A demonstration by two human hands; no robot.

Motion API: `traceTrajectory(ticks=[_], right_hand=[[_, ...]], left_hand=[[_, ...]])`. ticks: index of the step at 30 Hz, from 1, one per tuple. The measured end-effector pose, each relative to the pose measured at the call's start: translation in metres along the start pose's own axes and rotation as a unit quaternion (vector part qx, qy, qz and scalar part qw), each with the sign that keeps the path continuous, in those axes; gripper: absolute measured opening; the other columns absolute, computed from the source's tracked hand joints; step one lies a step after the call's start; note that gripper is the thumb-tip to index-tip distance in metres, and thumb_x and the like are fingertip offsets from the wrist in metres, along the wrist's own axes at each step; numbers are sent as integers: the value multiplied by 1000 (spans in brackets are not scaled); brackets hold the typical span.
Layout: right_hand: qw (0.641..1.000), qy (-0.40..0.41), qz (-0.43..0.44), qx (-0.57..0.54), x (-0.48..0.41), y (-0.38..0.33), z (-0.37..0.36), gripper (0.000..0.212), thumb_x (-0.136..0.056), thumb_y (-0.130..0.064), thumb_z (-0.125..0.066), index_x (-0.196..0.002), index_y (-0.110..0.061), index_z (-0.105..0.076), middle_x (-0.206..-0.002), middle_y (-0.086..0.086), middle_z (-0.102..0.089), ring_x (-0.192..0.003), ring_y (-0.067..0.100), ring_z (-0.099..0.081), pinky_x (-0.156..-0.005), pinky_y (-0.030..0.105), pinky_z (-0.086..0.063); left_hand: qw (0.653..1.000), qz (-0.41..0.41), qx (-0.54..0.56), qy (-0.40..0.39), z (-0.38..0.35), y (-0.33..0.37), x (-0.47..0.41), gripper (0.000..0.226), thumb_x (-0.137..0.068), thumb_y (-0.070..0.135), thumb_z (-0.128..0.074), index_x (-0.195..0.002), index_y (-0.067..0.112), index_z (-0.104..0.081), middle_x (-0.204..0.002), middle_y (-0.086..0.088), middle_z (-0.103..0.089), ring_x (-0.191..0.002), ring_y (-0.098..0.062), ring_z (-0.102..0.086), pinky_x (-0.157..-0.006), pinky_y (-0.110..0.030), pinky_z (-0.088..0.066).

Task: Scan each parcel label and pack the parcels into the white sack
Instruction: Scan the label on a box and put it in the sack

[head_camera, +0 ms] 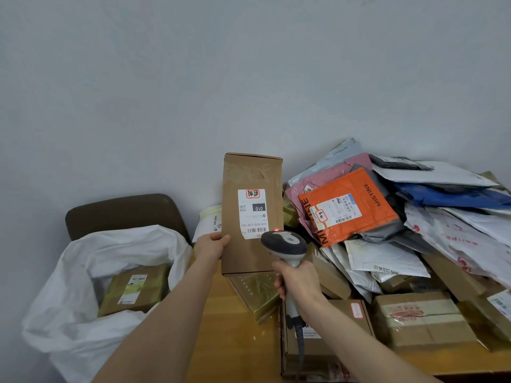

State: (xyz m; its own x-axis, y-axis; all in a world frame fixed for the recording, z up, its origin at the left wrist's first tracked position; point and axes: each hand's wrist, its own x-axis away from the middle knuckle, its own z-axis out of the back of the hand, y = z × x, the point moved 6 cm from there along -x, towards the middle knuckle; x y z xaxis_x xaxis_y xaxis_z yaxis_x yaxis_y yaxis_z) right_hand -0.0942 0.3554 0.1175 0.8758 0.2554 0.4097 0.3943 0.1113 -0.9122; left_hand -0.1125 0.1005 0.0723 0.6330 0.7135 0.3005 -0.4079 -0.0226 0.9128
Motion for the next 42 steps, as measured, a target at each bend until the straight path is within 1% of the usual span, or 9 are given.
traceTrajectory(ticks=[9,15,21,25,28,31,34,37,42], right_hand=[[1000,21,7,5,-33,-11,-7,7,-86,-14,-66,-87,-9,-62,-56,4,-66,-45,13,-56,-48,25,-47],[999,44,7,31,-69,-10,-35,10,-83,-19,-71,-85,-12,-64,-59,4,-69,-51,15,-62,-67,35,-58],[995,49,-30,78,-95,12,-68,15,-85,-25,-72,-84,-21,-58,-76,-1,-66,-66,11,-64,-46,22,-49],[987,52,-54,142,-109,32,-82,17,-84,-26,-72,-83,-21,-55,-75,-7,-58,-73,12,-55,-72,31,-43],[983,52,-72,163,-113,43,-90,21,-83,-28,-73,-85,-22,-53,-81,-3,-57,-85,19,-54,-79,34,-43],[976,54,-83,193,-113,48,-94,25,-81,-31,-74,-93,-19,-55,-92,2,-60,-93,23,-55,-84,36,-44],[977,46,-86,189,-111,50,-98,35,-82,-29,-73,-110,-13,-60,-102,5,-60,-106,27,-57,-87,35,-42],[978,36,-79,191,-106,50,-99,39,-82,-26,-74,-114,-10,-60,-109,8,-63,-109,28,-58,-89,36,-44],[988,12,-50,142,-92,44,-100,21,-83,-21,-73,-95,-10,-59,-85,1,-64,-83,21,-61,-72,35,-50]], left_hand=[[989,-53,-140,-8,18,6,-9,33,-92,24,-62,-123,13,-63,-116,-4,-65,-93,-18,-56,-87,-34,-48],[913,-112,-387,-68,40,10,-38,31,-92,25,-59,-122,19,-65,-120,-1,-65,-105,-17,-58,-91,-32,-46],[870,-157,-466,-46,35,-1,-55,31,-95,24,-50,-123,31,-61,-122,4,-62,-103,-14,-56,-76,-27,-42],[862,-167,-477,-37,41,-21,-63,45,-94,22,-47,-139,28,-45,-132,-5,-54,-119,-26,-51,-97,-42,-45],[908,-47,-415,-28,69,-52,-68,67,-91,30,-57,-147,13,-26,-143,-16,-39,-129,-34,-41,-104,-45,-40],[967,112,-217,-75,87,-91,-55,67,-91,32,-62,-143,2,-32,-141,-18,-44,-126,-34,-46,-99,-42,-42],[945,279,-66,-159,86,-118,-22,51,-88,37,-66,-127,10,-45,-117,-11,-58,-105,-32,-58,-88,-47,-46],[939,296,-7,-173,81,-125,-8,39,-86,24,-71,-116,9,-52,-102,-10,-62,-88,-28,-62,-83,-48,-53],[966,229,69,-98,95,-107,-2,49,-86,18,-70,-129,4,-49,-115,-14,-62,-103,-33,-60,-88,-47,-52]])
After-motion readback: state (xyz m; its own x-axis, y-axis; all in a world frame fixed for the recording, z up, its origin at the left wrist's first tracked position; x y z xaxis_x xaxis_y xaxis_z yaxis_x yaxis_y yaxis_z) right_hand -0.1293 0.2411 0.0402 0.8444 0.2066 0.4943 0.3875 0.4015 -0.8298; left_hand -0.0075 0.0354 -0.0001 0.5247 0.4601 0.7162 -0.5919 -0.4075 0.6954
